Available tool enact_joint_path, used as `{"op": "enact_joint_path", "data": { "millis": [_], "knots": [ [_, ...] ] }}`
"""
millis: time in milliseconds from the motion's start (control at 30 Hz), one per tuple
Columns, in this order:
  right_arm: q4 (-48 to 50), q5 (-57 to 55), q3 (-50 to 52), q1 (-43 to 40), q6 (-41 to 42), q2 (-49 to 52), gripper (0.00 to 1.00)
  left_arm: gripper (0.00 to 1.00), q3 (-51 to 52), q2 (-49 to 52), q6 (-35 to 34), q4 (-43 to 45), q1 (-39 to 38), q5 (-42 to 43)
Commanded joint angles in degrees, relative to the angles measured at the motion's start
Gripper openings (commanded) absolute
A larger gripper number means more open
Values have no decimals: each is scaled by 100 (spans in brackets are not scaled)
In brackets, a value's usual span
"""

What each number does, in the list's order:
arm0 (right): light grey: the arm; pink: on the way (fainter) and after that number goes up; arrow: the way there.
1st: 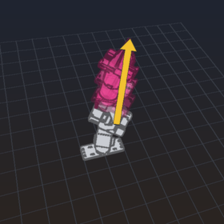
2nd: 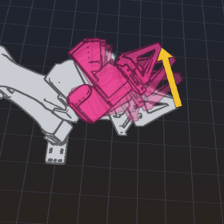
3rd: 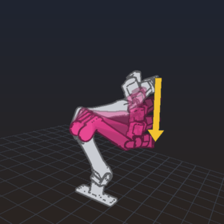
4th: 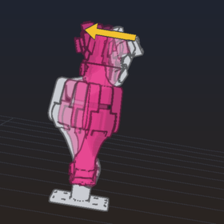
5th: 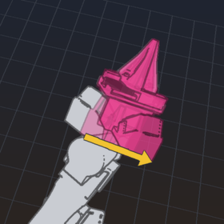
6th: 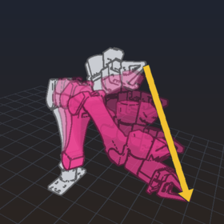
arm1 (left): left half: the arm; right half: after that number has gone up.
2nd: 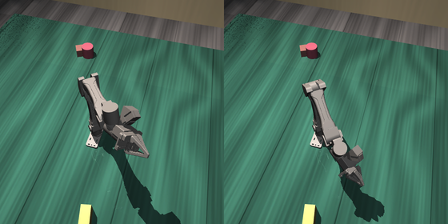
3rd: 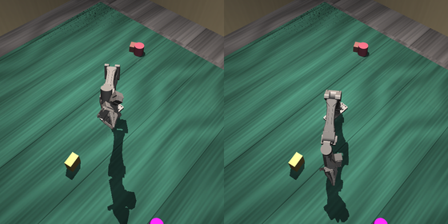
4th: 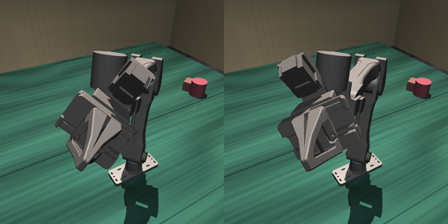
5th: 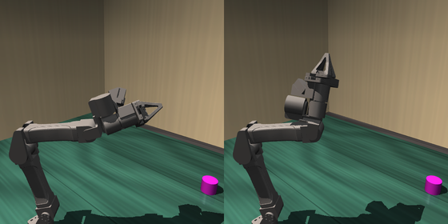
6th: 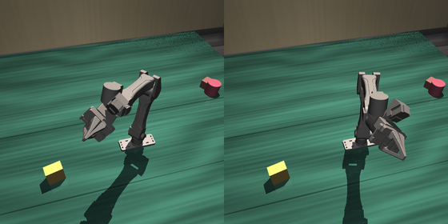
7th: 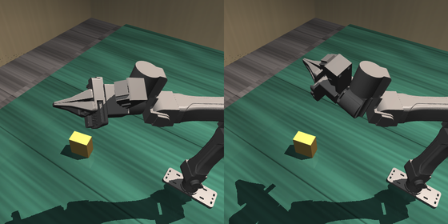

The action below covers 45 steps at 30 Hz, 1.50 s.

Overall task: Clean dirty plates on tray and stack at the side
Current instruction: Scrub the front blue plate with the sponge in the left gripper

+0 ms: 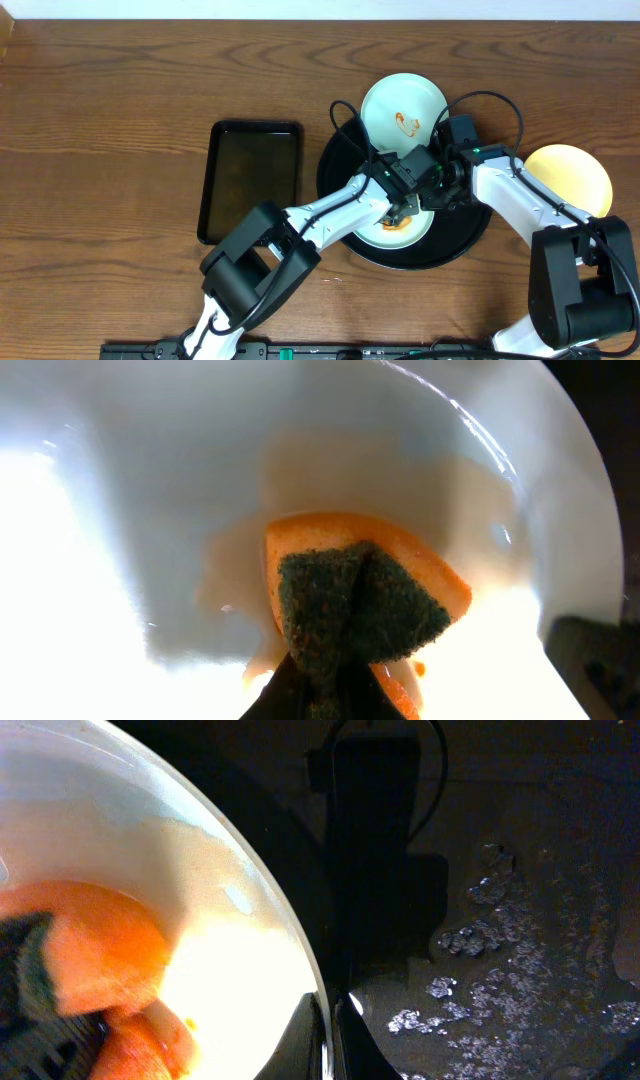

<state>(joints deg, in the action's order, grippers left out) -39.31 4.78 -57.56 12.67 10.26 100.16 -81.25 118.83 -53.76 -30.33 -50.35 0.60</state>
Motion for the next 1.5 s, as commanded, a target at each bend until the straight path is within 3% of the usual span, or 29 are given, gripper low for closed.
{"op": "enact_joint_path", "data": {
  "millis": [0, 267, 433, 567, 900, 1167, 1467],
  "knots": [
    [2, -177, -7, -28, 61, 37, 1, 8, 153, 105, 365, -188, 332, -621],
    [-13, -179, -7, -28, 61, 37, 1, 8, 153, -640, 1025, -219, 501, -538],
    [-35, -179, -7, -28, 61, 37, 1, 8, 153, -826, 1126, 83, 463, 809],
    [-48, -179, -7, -37, 55, 37, 1, 7, 170, -748, 2437, 197, 463, 2262],
    [-79, -195, -7, -37, 42, 37, 1, 8, 660, -745, 3644, 9, 529, 2894],
    [-101, -195, -7, -37, 42, 37, 1, 8, 1228, -745, 3759, 831, 529, 3469],
    [-129, -197, -7, -37, 42, 37, 1, 7, 1355, -745, 3150, 1139, 529, 3143]
  ]
}}
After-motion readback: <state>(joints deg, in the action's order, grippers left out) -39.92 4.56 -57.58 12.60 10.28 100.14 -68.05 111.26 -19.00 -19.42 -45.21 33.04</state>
